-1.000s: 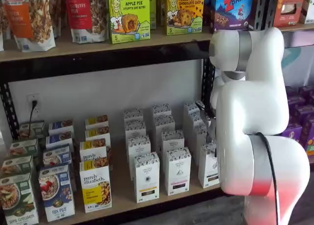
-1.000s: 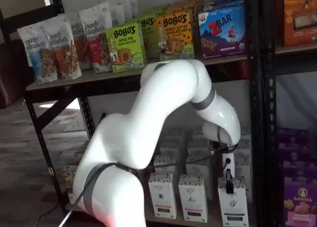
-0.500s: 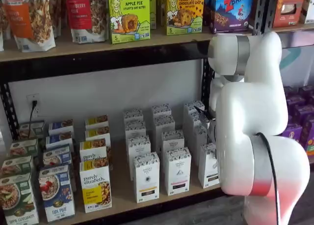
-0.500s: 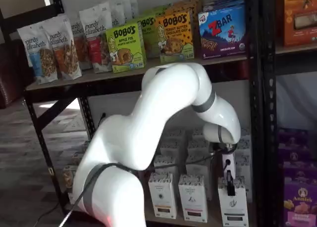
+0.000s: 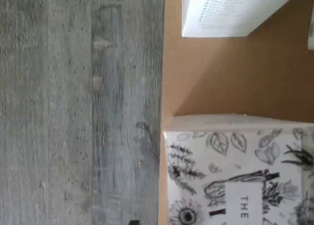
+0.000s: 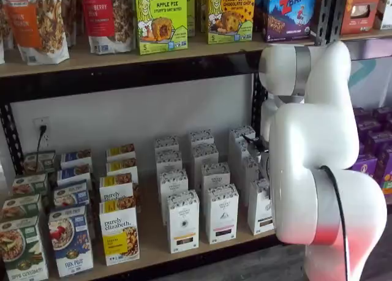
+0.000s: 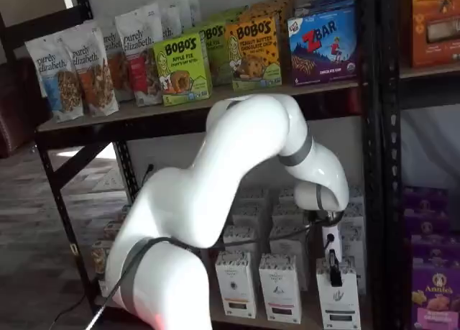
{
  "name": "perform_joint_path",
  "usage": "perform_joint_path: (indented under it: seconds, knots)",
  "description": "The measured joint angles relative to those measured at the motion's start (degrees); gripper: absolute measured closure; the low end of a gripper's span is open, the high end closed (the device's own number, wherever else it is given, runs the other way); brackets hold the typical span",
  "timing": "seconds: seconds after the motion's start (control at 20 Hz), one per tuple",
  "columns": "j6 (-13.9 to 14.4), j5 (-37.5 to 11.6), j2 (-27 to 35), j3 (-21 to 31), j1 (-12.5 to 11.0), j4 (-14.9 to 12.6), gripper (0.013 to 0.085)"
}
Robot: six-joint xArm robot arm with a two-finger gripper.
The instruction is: Pick up the white box with a green strip in the middle, on the bottom shelf, the sixth box from the left
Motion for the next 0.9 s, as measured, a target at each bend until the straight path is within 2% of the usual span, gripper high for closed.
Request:
perform_joint_path:
  seconds: [0.05, 0.1, 0.25, 0.3, 0.6, 0.7, 0.75, 0.8, 0.9]
  knots:
    - [-0.22, 0.01, 0.0, 0.03, -0.03, 0.23, 0.021]
    - [-0.39, -0.03, -0.04, 0.12, -0.1, 0.36, 0.025]
    - [-0.47, -0.11, -0.14, 0.27, -0.18, 0.37, 0.029]
    - [-0.5, -0.11, -0.19, 0.33, -0.2, 0.38, 0.033]
    - [-0.37, -0.48, -0.71, 1.16, -0.3, 0.13, 0.033]
    - [-0.8, -0.48, -0.95, 1.45, -0.34, 0.58, 0.041]
    - [-0.94, -0.52, -1.1, 1.65, -0.36, 0.73, 0.041]
    - [-1.01, -0.56, -1.26, 1.87, -0.37, 0.8, 0.045]
    - [-0.94, -0.56, -1.64, 2.35, -0.39, 0.72, 0.045]
